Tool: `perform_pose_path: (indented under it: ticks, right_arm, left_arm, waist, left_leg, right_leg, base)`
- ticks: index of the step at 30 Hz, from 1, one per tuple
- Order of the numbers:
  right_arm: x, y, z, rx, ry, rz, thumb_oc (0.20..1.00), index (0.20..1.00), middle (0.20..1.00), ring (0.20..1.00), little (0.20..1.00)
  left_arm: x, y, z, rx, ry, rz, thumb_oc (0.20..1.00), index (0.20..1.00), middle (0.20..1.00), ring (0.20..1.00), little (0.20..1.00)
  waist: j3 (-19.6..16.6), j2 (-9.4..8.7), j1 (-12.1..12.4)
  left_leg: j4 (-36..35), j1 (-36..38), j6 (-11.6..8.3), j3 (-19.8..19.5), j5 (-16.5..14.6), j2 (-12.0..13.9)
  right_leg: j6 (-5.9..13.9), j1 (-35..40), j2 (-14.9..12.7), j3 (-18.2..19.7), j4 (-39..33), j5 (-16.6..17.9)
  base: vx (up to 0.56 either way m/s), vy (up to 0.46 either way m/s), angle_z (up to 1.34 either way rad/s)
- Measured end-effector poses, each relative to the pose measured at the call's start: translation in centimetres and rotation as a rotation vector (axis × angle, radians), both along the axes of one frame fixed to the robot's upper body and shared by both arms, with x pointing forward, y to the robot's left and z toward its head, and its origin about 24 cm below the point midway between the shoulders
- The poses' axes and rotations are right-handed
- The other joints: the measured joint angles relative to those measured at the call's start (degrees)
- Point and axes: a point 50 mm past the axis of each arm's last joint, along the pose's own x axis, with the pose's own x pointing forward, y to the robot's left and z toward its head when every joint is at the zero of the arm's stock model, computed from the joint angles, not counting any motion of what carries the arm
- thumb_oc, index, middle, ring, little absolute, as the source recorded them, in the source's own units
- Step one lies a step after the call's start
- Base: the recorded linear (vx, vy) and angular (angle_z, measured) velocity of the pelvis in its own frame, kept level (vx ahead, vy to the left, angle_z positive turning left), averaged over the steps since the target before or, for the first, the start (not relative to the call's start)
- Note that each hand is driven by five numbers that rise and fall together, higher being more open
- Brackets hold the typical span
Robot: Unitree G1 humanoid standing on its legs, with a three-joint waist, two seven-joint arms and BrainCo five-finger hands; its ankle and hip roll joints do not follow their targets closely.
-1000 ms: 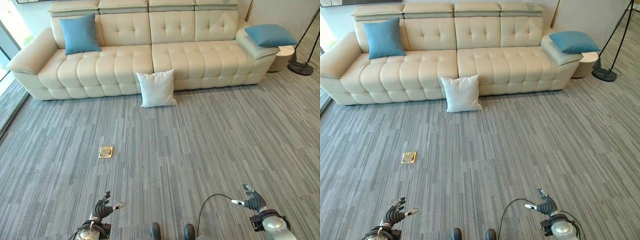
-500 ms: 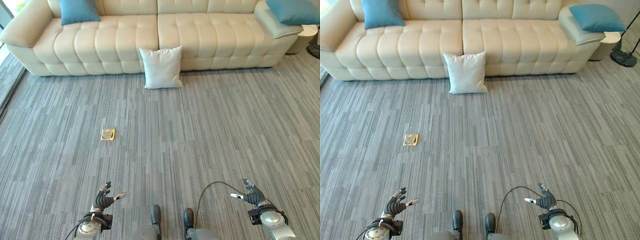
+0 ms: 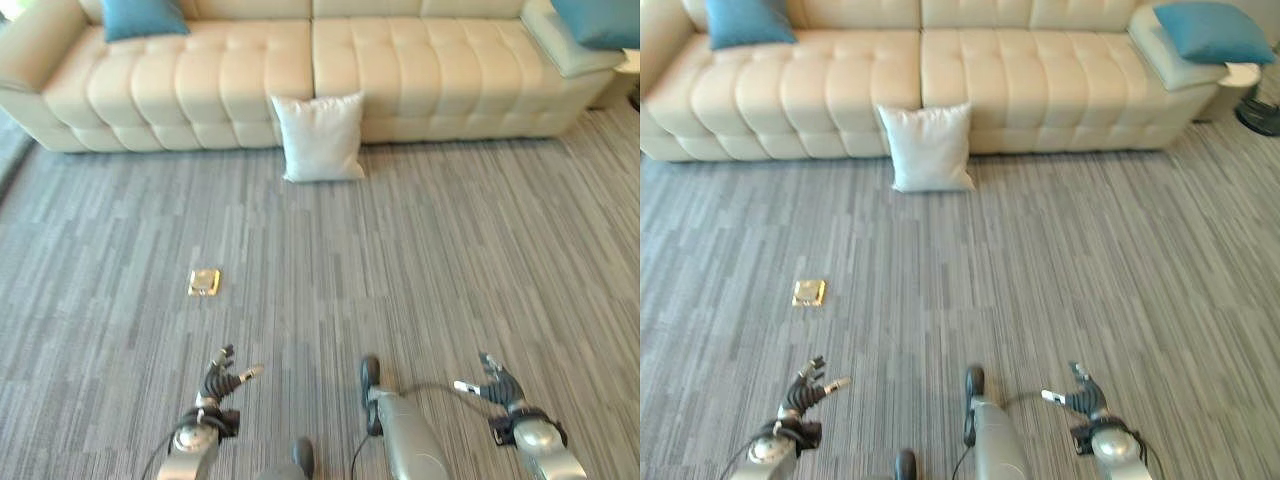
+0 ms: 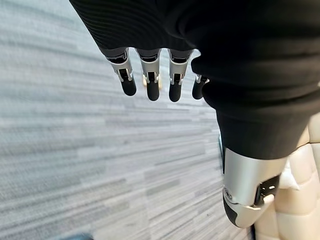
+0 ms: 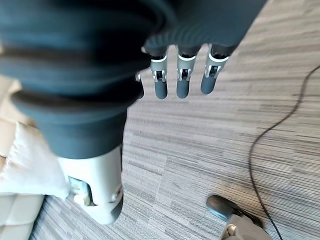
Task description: Pick up all the scattered cushions and arrange them neatly on the sofa.
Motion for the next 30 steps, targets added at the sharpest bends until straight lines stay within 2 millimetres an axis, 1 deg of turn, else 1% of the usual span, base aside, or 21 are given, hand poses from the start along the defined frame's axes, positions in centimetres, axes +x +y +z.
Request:
perform_pose_path:
  ticks: [2,3,4,5,6,7,9,11,13,14,16,17,18,20,21,23,25,26,28,29,30]
  right_arm:
    - [1.5,-0.3,1.1,-0.015,-0.055,0.013,1.000,1.000,1.000,1.000,1.000]
    - [2.4,-0.2,1.7,-0.020,-0.088,0.026,1.000,1.000,1.000,1.000,1.000]
    - [2.6,-0.4,1.9,-0.026,-0.099,0.017,1.000,1.000,1.000,1.000,1.000]
    - [2.7,-0.3,1.8,-0.024,-0.093,0.015,1.000,1.000,1.000,1.000,1.000]
    - [3.0,-0.2,2.0,-0.022,-0.106,0.021,1.000,1.000,1.000,1.000,1.000]
    - [3.0,-0.5,2.2,-0.021,-0.116,0.003,1.000,1.000,1.000,1.000,1.000]
    - [3.2,-0.3,2.3,-0.021,-0.122,0.011,1.000,1.000,1.000,1.000,1.000]
    - [3.5,-0.1,2.4,-0.024,-0.122,0.026,1.000,1.000,1.000,1.000,1.000]
    - [3.4,0.0,2.2,-0.022,-0.115,0.026,1.000,1.000,1.000,1.000,1.000]
    - [2.9,-0.3,1.9,-0.030,-0.097,0.017,1.000,1.000,1.000,1.000,1.000]
    - [1.6,-0.6,1.2,-0.044,-0.053,0.007,1.000,1.000,1.000,1.000,1.000]
    - [1.3,0.0,0.7,-0.029,-0.039,0.009,1.000,1.000,1.000,1.000,1.000]
    - [0.4,0.1,0.3,-0.028,-0.014,0.008,1.000,1.000,1.000,1.000,1.000]
    - [-0.1,0.8,-0.3,-0.008,0.002,0.003,1.000,1.000,1.000,1.000,1.000]
    - [-0.4,1.1,-0.5,0.003,0.006,0.005,1.000,1.000,1.000,1.000,1.000]
    - [0.6,1.5,-0.1,0.014,-0.019,0.026,1.000,1.000,1.000,1.000,1.000]
    - [1.6,2.0,0.4,0.025,-0.052,0.048,1.000,1.000,1.000,1.000,1.000]
    - [2.4,2.5,0.9,0.025,-0.075,0.072,1.000,1.000,1.000,1.000,1.000]
    - [3.6,3.2,1.6,0.018,-0.114,0.114,1.000,1.000,1.000,1.000,1.000]
    - [3.8,3.1,1.7,0.012,-0.115,0.118,1.000,1.000,1.000,1.000,1.000]
    - [3.6,3.2,1.6,0.013,-0.111,0.119,1.000,1.000,1.000,1.000,1.000]
  left_arm:
    - [-0.1,-0.2,-0.2,-0.008,0.011,-0.008,1.000,1.000,1.000,1.000,1.000]
    - [-0.3,0.0,-0.4,-0.004,0.026,-0.003,1.000,1.000,1.000,1.000,1.000]
    - [0.5,0.3,-0.2,0.004,0.022,-0.013,1.000,1.000,1.000,1.000,1.000]
    - [1.2,0.7,0.3,0.018,0.000,-0.016,1.000,1.000,1.000,1.000,1.000]
    - [1.7,0.9,0.8,0.027,-0.024,-0.023,1.000,1.000,1.000,1.000,1.000]
    - [2.7,0.7,1.6,0.026,-0.063,-0.049,1.000,1.000,1.000,1.000,1.000]
    - [2.9,0.8,2.0,0.028,-0.080,-0.064,1.000,1.000,1.000,1.000,1.000]
    - [2.6,0.9,1.8,0.029,-0.070,-0.060,1.000,1.000,1.000,1.000,1.000]
    - [2.0,1.1,1.4,0.029,-0.045,-0.053,1.000,1.000,1.000,1.000,1.000]
    - [1.1,1.2,0.7,0.030,-0.003,-0.040,1.000,1.000,1.000,1.000,1.000]
    - [-0.3,1.4,-0.1,0.027,0.046,-0.025,1.000,1.000,1.000,1.000,1.000]
    - [-0.8,2.1,-0.3,0.041,0.071,-0.006,1.000,1.000,1.000,1.000,1.000]
    - [-0.9,2.2,-0.3,0.039,0.072,0.002,1.000,1.000,1.000,1.000,1.000]
    - [-0.4,2.8,0.0,0.056,0.062,0.004,1.000,1.000,1.000,1.000,1.000]
    - [0.5,2.8,0.5,0.061,0.036,-0.002,1.000,1.000,1.000,1.000,1.000]
    - [2.0,2.6,1.3,0.073,-0.004,-0.020,1.000,1.000,1.000,1.000,1.000]
    - [2.3,2.6,1.5,0.083,-0.012,-0.030,1.000,1.000,1.000,1.000,1.000]
    - [2.4,2.6,1.5,0.092,-0.013,-0.039,1.000,1.000,1.000,1.000,1.000]
    - [2.0,2.2,1.2,0.081,-0.002,-0.031,1.000,1.000,1.000,1.000,1.000]
    - [2.1,1.8,1.2,0.072,-0.010,-0.029,1.000,1.000,1.000,1.000,1.000]
    - [2.1,1.9,1.2,0.074,-0.010,-0.030,1.000,1.000,1.000,1.000,1.000]
  waist:
    - [-0.21,0.50,1.32]
    - [-0.13,0.50,1.18]
    - [-0.06,0.55,0.16]
    - [0.16,-0.86,1.15]
    - [0.58,-1.56,1.24]
    - [1.18,-2.82,0.85]
    - [1.16,-3.60,2.04]
    - [1.03,-2.98,2.71]
    - [0.83,-2.46,3.12]
    - [0.65,-2.25,4.08]
    - [-1.12,-1.20,4.30]
    - [-1.98,-3.13,4.61]
    - [-2.68,-3.60,4.35]
    - [-3.89,-6.90,3.71]
    - [-4.25,-7.97,4.09]
    - [-4.05,-7.64,4.17]
    - [-3.69,-7.44,4.16]
    - [-3.01,-6.49,4.46]
    - [-1.21,-3.87,4.83]
    - [-0.50,-2.03,4.50]
    - [-0.01,-1.51,3.94]
  left_leg:
    - [22.11,-9.66,-1.97,1.80,2.54,2.17]
    - [24.35,-11.36,-2.80,1.87,3.00,2.36]
    - [30.13,-15.22,-2.47,4.09,3.05,4.21]
    - [29.45,-16.66,-1.41,7.86,2.86,5.24]
    - [26.26,-18.03,-1.33,8.25,2.72,4.52]
    - [19.85,-20.15,-0.39,11.14,2.13,3.58]
    - [5.66,-22.08,0.62,12.52,3.98,1.06]
    - [-6.10,-23.78,1.92,11.22,8.14,-0.36]
    - [-10.35,-25.60,2.97,10.15,11.56,-1.82]
    - [-13.50,-26.17,5.32,9.33,13.71,-4.33]
    - [-14.40,-23.66,7.14,9.28,11.77,-4.08]
    - [-11.52,-22.96,9.97,9.81,16.35,-4.77]
    - [-10.23,-21.58,12.82,8.62,21.63,-4.62]
    - [-9.70,-19.84,12.79,8.68,18.66,-7.29]
    - [-9.53,-18.77,13.18,9.22,17.65,-8.11]
    - [-10.45,-17.06,15.07,9.35,16.05,-8.36]
    - [-10.67,-15.38,14.09,9.89,15.87,-8.46]
    - [-11.15,-12.29,15.38,9.30,12.29,-8.30]
    - [-13.25,-7.40,15.50,9.37,11.19,-7.36]
    - [-14.87,-5.41,14.35,8.97,12.28,-6.15]
    - [-15.72,-4.20,13.95,8.05,12.55,-6.06]
  right_leg:
    - [-2.65,2.50,1.59,0.09,-1.10,0.45]
    - [-4.40,4.38,2.34,0.82,-1.35,-1.76]
    - [-6.07,6.29,2.81,-0.39,-2.28,-3.52]
    - [-5.33,8.22,2.99,-0.07,-3.36,-2.49]
    - [-4.71,10.90,3.16,0.33,-5.22,-3.60]
    - [-5.03,15.23,3.12,-0.07,-8.83,-3.51]
    - [-3.72,19.56,3.46,-0.01,-12.31,-4.16]
    - [-2.58,22.90,5.02,0.91,-13.88,-4.95]
    - [-1.16,25.77,6.02,2.31,-14.83,-5.90]
    - [2.41,30.81,6.71,5.77,-15.50,-8.51]
    - [3.85,34.94,8.17,9.16,-15.06,-10.38]
    - [4.46,36.08,7.29,9.74,-12.60,-11.65]
    - [5.23,34.87,6.80,9.60,-6.75,-13.99]
    - [4.98,33.09,4.11,9.47,-0.01,-16.24]
    - [6.17,29.93,2.52,9.63,7.99,-16.38]
    - [7.24,24.23,0.33,9.51,16.74,-16.24]
    - [8.33,19.87,-2.00,9.37,24.52,-14.90]
    - [9.02,16.50,-3.69,9.24,28.92,-14.43]
    - [7.90,8.43,-5.93,6.08,35.70,-15.51]
    - [8.01,5.38,-5.18,4.43,31.30,-16.54]
    - [7.93,3.65,-4.36,3.83,27.20,-16.63]
  base:
    - [0.36,-0.223,-0.08]
    - [0.37,-0.176,-0.04]
    - [0.39,-0.099,0.08]
    - [0.40,-0.098,0.23]
    - [0.55,-0.048,0.21]
    - [0.31,-0.005,0.15]
    - [0.51,0.029,-0.18]
    - [0.57,0.070,-0.45]
    - [0.58,0.133,-0.68]
    - [0.62,0.180,-0.94]
    - [0.79,0.285,-0.87]
    - [0.75,0.313,-0.59]
    - [0.49,0.227,-0.18]
    - [0.29,0.146,0.01]
    - [0.26,0.162,-0.07]
    - [0.38,0.240,-0.21]
    - [0.41,0.244,-0.19]
    - [0.44,0.235,-0.34]
    - [0.53,0.189,-0.29]
    - [0.44,0.099,0.21]
    - [0.43,0.075,0.41]
